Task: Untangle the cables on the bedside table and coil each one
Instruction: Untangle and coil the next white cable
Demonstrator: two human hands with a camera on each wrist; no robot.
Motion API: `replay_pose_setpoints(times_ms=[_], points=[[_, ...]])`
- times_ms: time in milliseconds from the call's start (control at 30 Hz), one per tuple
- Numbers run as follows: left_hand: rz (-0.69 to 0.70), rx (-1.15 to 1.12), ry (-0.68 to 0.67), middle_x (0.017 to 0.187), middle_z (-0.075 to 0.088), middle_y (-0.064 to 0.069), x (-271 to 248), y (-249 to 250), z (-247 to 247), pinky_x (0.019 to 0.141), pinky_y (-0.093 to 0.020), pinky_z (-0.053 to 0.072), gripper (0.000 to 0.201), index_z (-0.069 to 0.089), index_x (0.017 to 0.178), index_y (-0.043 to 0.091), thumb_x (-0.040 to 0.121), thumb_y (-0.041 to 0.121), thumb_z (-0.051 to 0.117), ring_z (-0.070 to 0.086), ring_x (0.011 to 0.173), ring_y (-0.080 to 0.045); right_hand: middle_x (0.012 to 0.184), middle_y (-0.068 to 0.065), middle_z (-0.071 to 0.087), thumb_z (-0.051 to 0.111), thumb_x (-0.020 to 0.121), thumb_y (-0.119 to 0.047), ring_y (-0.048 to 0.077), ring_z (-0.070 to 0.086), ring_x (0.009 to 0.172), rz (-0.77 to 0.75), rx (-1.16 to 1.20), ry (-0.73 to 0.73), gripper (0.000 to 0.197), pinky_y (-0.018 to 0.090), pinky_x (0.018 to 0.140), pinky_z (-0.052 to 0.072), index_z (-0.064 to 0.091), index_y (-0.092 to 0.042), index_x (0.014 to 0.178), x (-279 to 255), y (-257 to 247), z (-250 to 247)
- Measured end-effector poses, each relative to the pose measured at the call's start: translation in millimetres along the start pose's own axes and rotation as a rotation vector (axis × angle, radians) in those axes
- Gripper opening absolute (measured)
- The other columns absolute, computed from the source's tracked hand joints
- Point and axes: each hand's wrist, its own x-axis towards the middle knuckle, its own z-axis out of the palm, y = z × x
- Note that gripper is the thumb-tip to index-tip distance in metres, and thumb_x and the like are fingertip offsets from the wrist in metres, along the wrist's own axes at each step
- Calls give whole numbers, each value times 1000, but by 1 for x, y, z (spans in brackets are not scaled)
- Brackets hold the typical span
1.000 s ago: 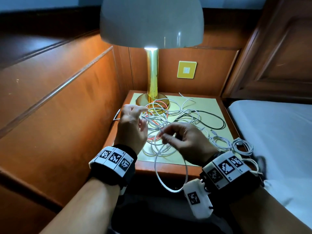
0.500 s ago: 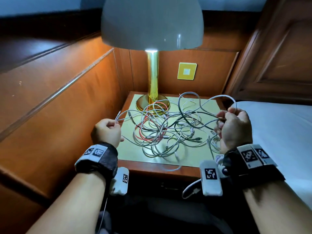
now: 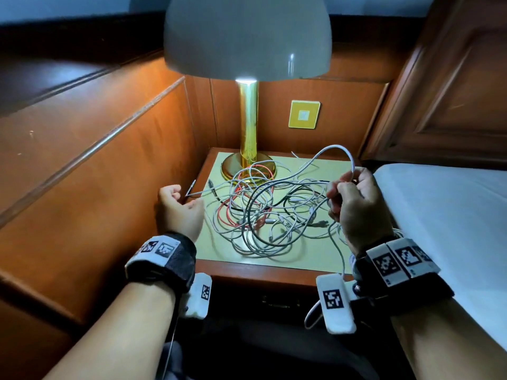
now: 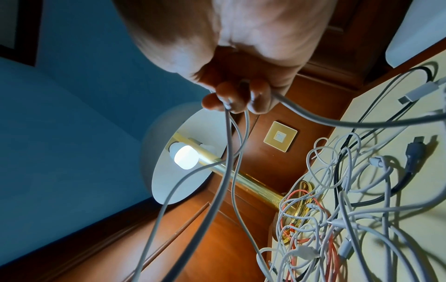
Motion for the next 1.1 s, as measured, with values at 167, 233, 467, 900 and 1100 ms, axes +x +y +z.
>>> replay_pose_setpoints(times_ms=[167,233,467,900,1100], points=[[474,96,-442,124,62,0,-34,25,13,94,-30,48,51,54,135,14,86,12,71,59,96,-17,72,3,51,34,97,1,3,42,52,-68,21,-182,23,13,49,35,40,-19,87,-13,-5,12],[452,122,-590,133,60,-2,-40,26,20,95,-36,48,65,41,149,15,89,14,67,61,99,-24,74,4,50,35,98,-2,4,41,55,-93,13,-256,20,12,50,35,40,-19,89,-18,-6,17],[279,181,-412,83,71,5,-23,13,17,78,-22,52,12,78,100,14,92,18,70,67,76,-12,72,2,49,41,96,-10,2,42,56,-115,10,-176,14,12,51,35,44,-21,88,-16,-7,8],[320,-461,-290,79,75,-5,-32,39,13,69,-28,59,9,75,94,12,89,5,72,72,70,-16,61,2,64,66,93,-33,12,63,63,-4,-539,-457,20,29,66,48,70,-29,113,-27,16,36],[552,-393,-449,92,78,2,-52,47,5,79,-34,60,15,77,98,22,86,14,74,74,83,-17,57,16,50,63,95,-38,2,50,50,-63,-670,-512,42,16,55,34,71,0,112,-29,17,53]])
